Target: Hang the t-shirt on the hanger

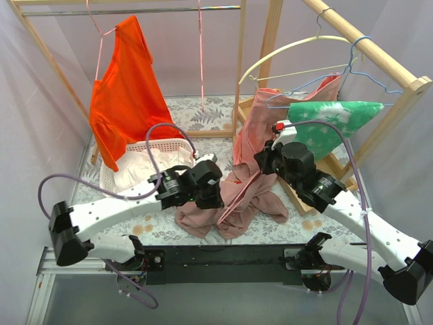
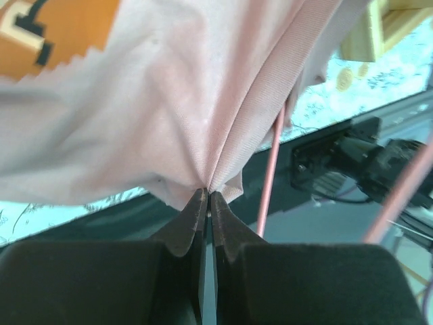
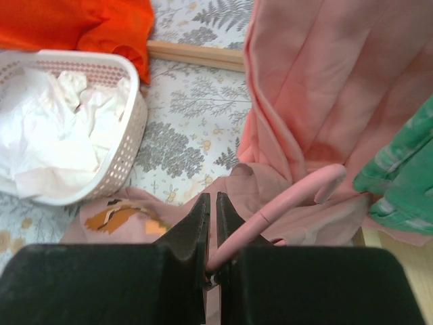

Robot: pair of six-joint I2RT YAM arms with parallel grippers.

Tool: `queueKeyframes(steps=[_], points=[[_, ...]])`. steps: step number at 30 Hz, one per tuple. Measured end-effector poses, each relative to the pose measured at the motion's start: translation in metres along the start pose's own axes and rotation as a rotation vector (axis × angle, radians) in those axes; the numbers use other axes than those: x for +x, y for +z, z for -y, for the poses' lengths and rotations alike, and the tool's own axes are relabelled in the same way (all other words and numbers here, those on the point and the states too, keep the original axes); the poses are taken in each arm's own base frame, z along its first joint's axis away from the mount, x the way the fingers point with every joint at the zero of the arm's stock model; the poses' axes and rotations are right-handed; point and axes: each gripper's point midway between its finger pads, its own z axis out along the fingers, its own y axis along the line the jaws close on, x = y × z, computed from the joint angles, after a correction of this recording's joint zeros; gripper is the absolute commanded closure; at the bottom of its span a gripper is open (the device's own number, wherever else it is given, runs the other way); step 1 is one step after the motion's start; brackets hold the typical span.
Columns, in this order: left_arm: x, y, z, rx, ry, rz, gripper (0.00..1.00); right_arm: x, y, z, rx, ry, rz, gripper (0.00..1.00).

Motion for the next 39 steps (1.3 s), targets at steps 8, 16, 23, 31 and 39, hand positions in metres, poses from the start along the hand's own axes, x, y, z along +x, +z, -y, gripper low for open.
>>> queueKeyframes(steps=[8,16,23,31,39], points=[[-0.009,-0.065,-0.014,0.130,-0.105,0.094,1.00,-0.024,0.015,0.009,0.121,0.053,0.044,0.99],[-0.013,-0.104,-0.015,0.226,-0.149,0.152,1.00,-0.028,0.021,0.013,0.171,0.071,0.062,0.99],[-0.019,-0.130,-0.012,0.285,-0.148,0.191,1.00,-0.031,0.020,0.020,0.214,0.086,0.081,0.99],[-0.037,-0.156,0.004,0.323,-0.114,0.242,1.00,-0.028,0.015,-0.017,0.152,0.028,0.087,0.99],[-0.059,-0.159,0.023,0.278,-0.045,0.277,1.00,-0.041,-0.015,-0.107,-0.057,-0.089,0.124,0.99]])
